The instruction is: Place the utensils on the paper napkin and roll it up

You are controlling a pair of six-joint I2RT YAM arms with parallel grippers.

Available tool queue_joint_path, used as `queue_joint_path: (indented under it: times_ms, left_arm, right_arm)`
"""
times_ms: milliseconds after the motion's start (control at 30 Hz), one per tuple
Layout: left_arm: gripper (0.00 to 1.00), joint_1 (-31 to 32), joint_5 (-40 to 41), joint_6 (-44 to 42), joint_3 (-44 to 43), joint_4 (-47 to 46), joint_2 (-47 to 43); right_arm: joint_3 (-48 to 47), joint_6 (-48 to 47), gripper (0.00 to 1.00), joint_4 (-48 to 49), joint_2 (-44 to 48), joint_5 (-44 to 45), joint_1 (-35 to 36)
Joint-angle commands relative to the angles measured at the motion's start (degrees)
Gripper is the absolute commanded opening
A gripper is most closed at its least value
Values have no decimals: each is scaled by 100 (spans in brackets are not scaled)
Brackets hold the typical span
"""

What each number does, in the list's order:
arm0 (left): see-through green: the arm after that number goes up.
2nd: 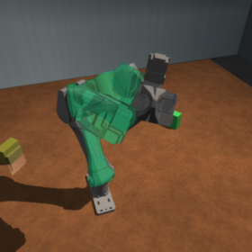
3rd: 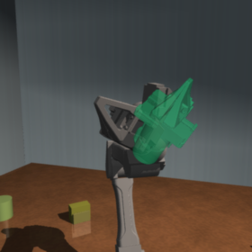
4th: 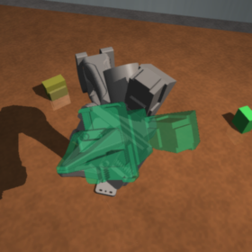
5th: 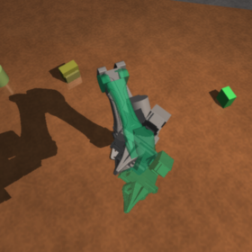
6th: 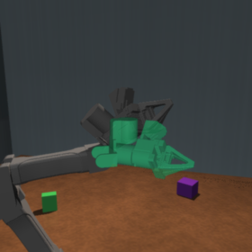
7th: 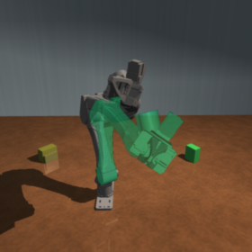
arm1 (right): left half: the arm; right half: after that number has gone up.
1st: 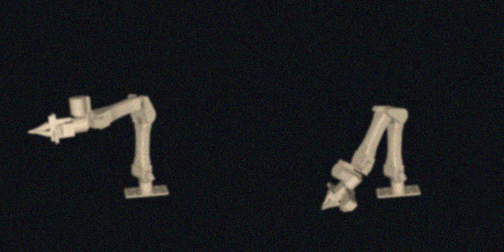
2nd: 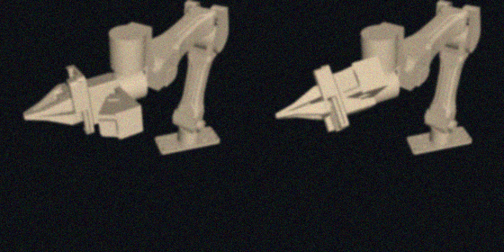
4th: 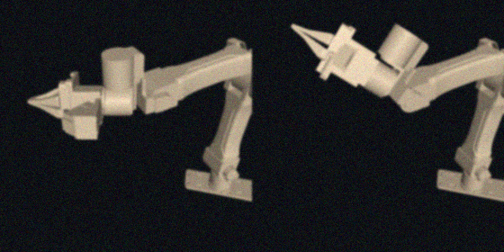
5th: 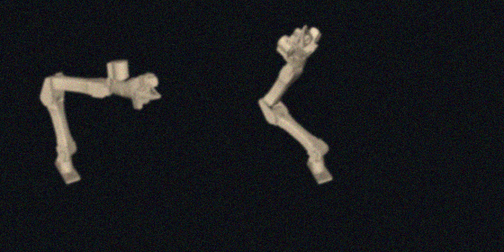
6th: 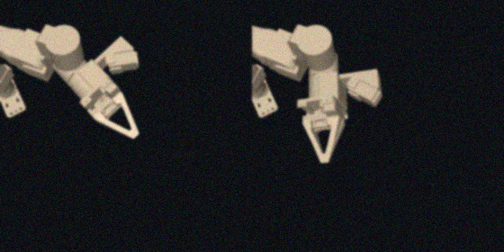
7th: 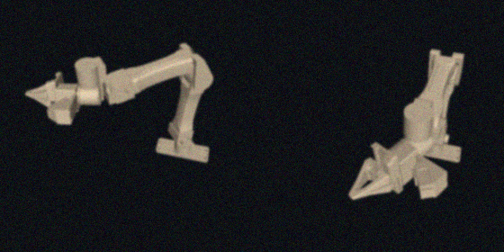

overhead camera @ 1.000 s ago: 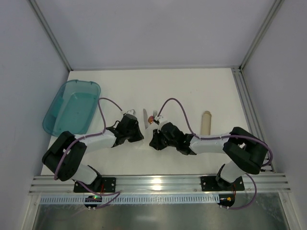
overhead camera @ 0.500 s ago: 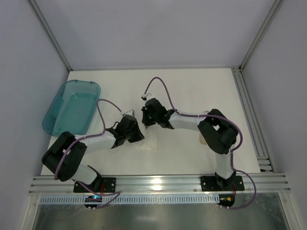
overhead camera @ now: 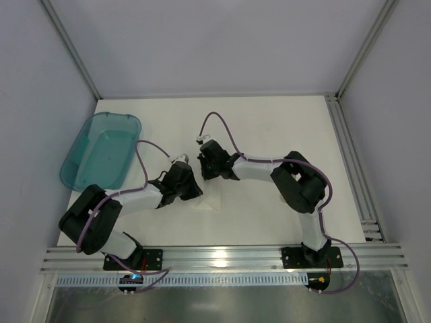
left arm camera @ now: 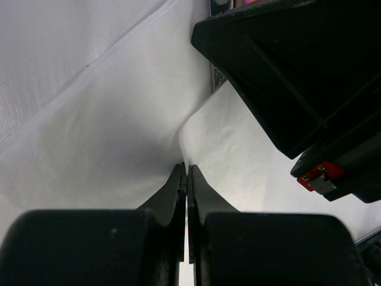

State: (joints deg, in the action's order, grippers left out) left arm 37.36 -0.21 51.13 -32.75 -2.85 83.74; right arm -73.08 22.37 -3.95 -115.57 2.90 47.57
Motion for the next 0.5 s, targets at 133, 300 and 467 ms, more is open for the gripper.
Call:
queue_joint_path:
  times_ms: [133, 300, 467]
  left_arm:
    - [0, -1, 205, 81, 216, 672, 133]
    - [0, -1, 258, 116, 225, 707, 133]
    - [0, -1, 249, 151, 225, 716, 142]
  right_arm:
    - [74, -312, 4, -124, 201, 413, 15]
    - [136, -453, 4, -150, 298, 519, 7]
    - [180, -488, 4, -159, 368, 589, -2]
